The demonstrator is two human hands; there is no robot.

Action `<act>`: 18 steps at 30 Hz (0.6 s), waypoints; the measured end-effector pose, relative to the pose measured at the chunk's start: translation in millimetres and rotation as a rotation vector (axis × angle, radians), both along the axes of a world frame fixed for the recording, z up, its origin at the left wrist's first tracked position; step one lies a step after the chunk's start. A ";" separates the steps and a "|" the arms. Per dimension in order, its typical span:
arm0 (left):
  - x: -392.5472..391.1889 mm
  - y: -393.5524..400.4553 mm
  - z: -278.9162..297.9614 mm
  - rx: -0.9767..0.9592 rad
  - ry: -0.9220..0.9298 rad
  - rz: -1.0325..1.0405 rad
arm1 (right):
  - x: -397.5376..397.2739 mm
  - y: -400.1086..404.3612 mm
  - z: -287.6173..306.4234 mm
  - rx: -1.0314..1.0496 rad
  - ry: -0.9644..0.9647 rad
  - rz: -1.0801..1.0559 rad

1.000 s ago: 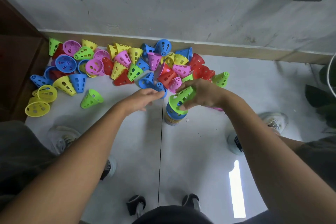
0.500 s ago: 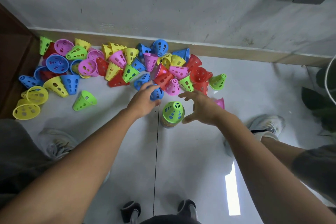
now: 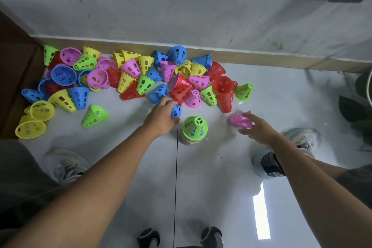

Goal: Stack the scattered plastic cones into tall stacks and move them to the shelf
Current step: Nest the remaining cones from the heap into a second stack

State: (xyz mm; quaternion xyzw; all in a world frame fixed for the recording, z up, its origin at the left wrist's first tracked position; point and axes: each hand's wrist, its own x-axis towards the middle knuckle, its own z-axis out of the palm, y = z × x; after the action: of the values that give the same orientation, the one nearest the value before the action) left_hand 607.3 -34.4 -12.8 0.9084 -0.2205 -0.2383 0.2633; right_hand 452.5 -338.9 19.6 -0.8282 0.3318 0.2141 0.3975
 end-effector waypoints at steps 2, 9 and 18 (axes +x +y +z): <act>-3.8 4.6 0.0 -0.004 -0.039 0.012 | -2.3 -1.3 -5.9 0.029 0.001 -0.057; -20.2 33.9 -18.0 0.032 -0.046 0.051 | 2.5 10.4 -11.0 0.096 -0.103 -0.240; -14.2 32.0 -8.2 -0.151 0.030 0.249 | 13.5 27.5 5.6 0.358 -0.289 -0.654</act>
State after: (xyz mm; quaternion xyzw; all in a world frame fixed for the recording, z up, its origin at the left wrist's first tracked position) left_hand 593.0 -2.4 -21.0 0.9026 -0.1194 -0.2001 0.3618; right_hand 466.0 -311.4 25.2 -0.6181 0.4762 0.0117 0.6253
